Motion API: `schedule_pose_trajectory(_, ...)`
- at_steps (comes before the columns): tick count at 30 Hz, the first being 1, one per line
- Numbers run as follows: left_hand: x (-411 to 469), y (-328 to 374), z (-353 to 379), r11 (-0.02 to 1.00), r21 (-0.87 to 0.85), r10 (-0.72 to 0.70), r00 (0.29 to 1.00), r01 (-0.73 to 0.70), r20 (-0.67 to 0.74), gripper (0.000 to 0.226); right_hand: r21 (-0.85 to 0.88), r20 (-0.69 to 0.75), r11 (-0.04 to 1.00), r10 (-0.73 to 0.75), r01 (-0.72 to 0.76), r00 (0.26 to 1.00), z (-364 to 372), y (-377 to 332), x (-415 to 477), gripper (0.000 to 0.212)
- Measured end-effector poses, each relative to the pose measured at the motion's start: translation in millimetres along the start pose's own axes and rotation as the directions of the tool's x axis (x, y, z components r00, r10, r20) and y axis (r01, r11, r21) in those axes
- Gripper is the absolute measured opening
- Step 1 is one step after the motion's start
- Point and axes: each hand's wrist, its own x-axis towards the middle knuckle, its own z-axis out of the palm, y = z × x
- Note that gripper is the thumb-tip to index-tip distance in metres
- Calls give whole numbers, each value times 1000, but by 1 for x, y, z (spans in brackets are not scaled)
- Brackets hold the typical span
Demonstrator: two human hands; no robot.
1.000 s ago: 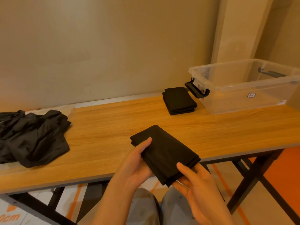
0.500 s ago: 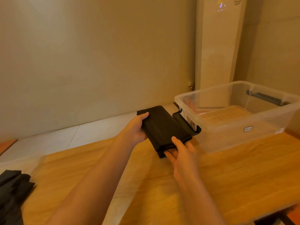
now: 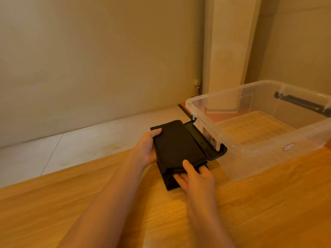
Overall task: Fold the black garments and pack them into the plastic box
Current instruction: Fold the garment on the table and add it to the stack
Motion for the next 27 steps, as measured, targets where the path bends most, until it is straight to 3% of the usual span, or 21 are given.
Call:
schedule_pose_trajectory(8,-5,-2,11,986,166,41,992,-21,-118,20,-277,-69,948,-183,157,981,-7,2,-10,33)
schedule_pose_trajectory(18,7,-1,27,794,568,414,877,-216,-245,66,-377,-77,909,-221,177,972,-11,4,-5,27)
schedule_pose_trajectory(27,17,2,34,676,712,508,819,-189,-265,74,-421,-70,887,-239,189,968,-15,6,-4,13)
